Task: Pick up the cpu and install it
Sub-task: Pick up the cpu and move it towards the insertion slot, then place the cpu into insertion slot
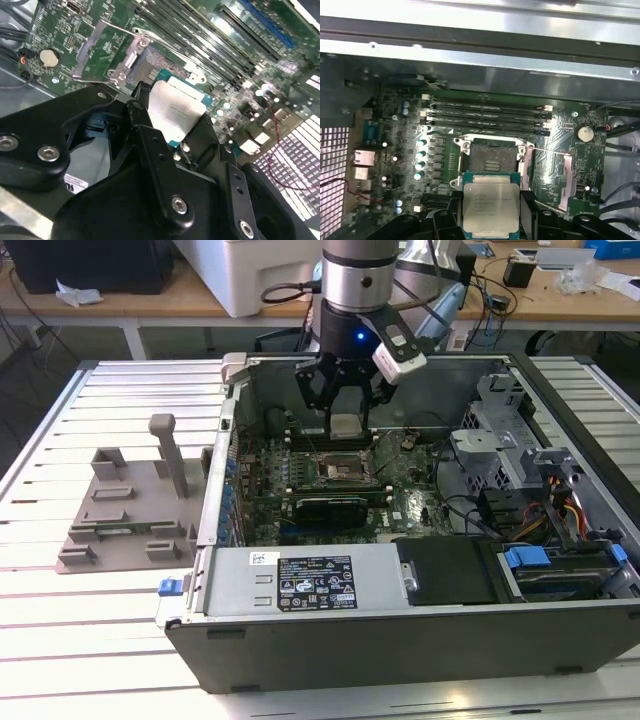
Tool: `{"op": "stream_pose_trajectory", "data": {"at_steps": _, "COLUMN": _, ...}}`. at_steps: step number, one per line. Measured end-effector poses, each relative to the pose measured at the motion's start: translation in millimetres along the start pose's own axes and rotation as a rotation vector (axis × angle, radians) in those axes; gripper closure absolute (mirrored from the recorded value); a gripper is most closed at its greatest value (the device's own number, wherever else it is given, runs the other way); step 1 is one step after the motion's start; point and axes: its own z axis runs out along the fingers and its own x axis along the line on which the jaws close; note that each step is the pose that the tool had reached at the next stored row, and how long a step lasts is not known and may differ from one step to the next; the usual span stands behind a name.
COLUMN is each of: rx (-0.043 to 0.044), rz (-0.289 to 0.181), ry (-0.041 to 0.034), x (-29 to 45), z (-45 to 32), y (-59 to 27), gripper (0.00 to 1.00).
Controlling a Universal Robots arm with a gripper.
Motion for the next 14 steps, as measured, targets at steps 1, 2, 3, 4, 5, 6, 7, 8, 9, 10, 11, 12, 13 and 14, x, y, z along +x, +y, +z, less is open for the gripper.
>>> {"op": "stream_pose_trajectory", "data": {"at_steps": 1, "rx": -0.0001, "rz": 0.0, "ry": 0.0, "x": -1.8, "z": 1.8, "y": 0.5, "gripper": 0.45}}
{"op": "stream_pose_trajectory", "data": {"at_steps": 2, "rx": -0.0002, "rz": 0.0, "ry": 0.0, "x": -3.5, "z": 3.7, "y": 0.9, "gripper": 0.45}}
{"op": "stream_pose_trajectory", "data": {"at_steps": 3, "rx": -0.0003, "rz": 0.0, "ry": 0.0, "x": -5.7, "z": 6.4, "y": 1.3, "gripper": 0.45}}
{"op": "stream_pose_trajectory", "data": {"at_steps": 4, "rx": -0.0002, "rz": 0.0, "ry": 0.0001, "x": -6.0, "z": 7.0, "y": 1.3, "gripper": 0.45}}
{"op": "stream_pose_trajectory", "data": {"at_steps": 5, "rx": -0.0001, "rz": 0.0, "ry": 0.0002, "x": -6.1, "z": 7.2, "y": 1.3, "gripper": 0.45}}
{"op": "stream_pose_trajectory", "data": {"at_steps": 6, "rx": 0.0, "rz": 0.0, "ry": 0.0002, "x": -6.1, "z": 7.2, "y": 1.3, "gripper": 0.45}}
{"op": "stream_pose_trajectory", "data": {"at_steps": 7, "rx": 0.0001, "rz": 0.0, "ry": 0.0002, "x": -6.1, "z": 7.2, "y": 1.3, "gripper": 0.45}}
{"op": "stream_pose_trajectory", "data": {"at_steps": 8, "rx": -0.0002, "rz": 0.0, "ry": 0.0001, "x": -6.3, "z": 7.4, "y": 1.3, "gripper": 0.45}}
{"op": "stream_pose_trajectory", "data": {"at_steps": 9, "rx": -0.0001, "rz": 0.0, "ry": 0.0001, "x": -6.3, "z": 7.4, "y": 1.3, "gripper": 0.45}}
{"op": "stream_pose_trajectory", "data": {"at_steps": 10, "rx": -0.0001, "rz": 0.0, "ry": 0.0002, "x": -6.3, "z": 7.4, "y": 1.3, "gripper": 0.45}}
{"op": "stream_pose_trajectory", "data": {"at_steps": 11, "rx": -0.0001, "rz": 0.0, "ry": 0.0001, "x": -6.4, "z": 7.5, "y": 1.3, "gripper": 0.45}}
{"op": "stream_pose_trajectory", "data": {"at_steps": 12, "rx": -0.0001, "rz": 0.0, "ry": 0.0001, "x": -6.4, "z": 7.5, "y": 1.2, "gripper": 0.45}}
{"op": "stream_pose_trajectory", "data": {"at_steps": 13, "rx": -0.0002, "rz": 0.0, "ry": 0.0001, "x": -6.4, "z": 7.5, "y": 1.3, "gripper": 0.45}}
{"op": "stream_pose_trajectory", "data": {"at_steps": 14, "rx": 0.0001, "rz": 0.0, "ry": 0.0001, "x": -6.5, "z": 7.6, "y": 1.2, "gripper": 0.45}}
